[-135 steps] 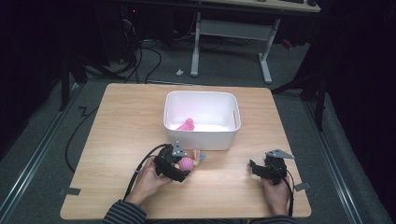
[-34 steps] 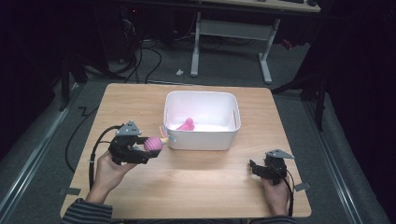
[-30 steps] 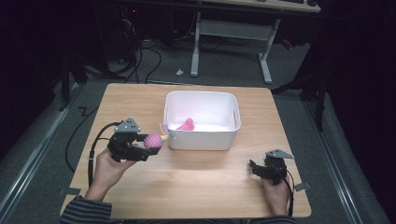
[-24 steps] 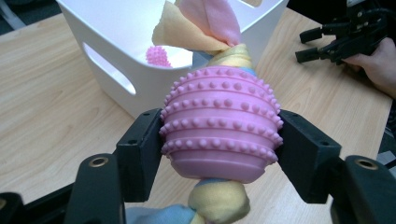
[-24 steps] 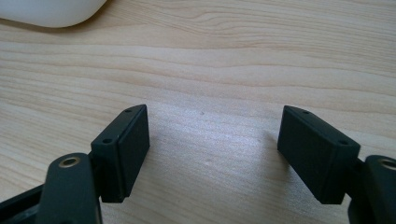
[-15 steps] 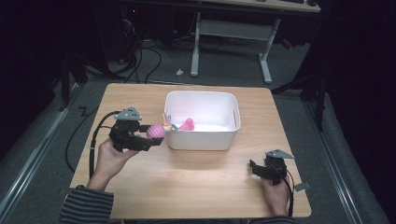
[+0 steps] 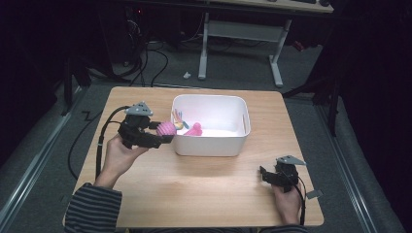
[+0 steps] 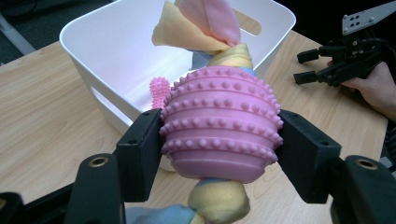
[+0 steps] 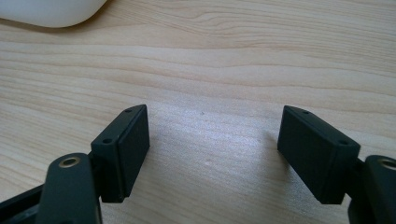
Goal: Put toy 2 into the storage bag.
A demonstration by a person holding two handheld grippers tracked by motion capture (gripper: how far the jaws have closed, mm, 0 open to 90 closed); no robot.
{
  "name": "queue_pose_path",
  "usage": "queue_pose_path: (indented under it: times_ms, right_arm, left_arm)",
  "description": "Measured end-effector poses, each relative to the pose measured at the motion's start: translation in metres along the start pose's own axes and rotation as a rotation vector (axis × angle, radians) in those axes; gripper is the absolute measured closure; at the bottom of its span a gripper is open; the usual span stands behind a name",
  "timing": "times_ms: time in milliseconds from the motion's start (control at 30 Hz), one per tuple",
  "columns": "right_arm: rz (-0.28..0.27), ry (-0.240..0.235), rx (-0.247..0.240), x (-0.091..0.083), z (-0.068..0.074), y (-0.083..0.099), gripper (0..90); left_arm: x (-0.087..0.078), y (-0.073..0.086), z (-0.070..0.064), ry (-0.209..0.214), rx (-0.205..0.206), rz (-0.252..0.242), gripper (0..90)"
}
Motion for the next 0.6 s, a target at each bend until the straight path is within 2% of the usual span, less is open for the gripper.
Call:
queue_pose_path:
  times_ms: [600]
  right_arm:
    - [0.000,0.000,0.000,0.000,0.000,0.000,25.3]
  left_arm:
    - [0.027,-0.026,-0.001,0.005,0.038,0.012,35.9]
Point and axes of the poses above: each handheld gripper's, and its own axes: x roughly forward along the jaws, y roughly out of its underside, z roughly to its left, the point moved 1 cm from there along x, roughly forward along the jaws, and after that the axes turned 9 degrees about -z, right-handed, at the moved point
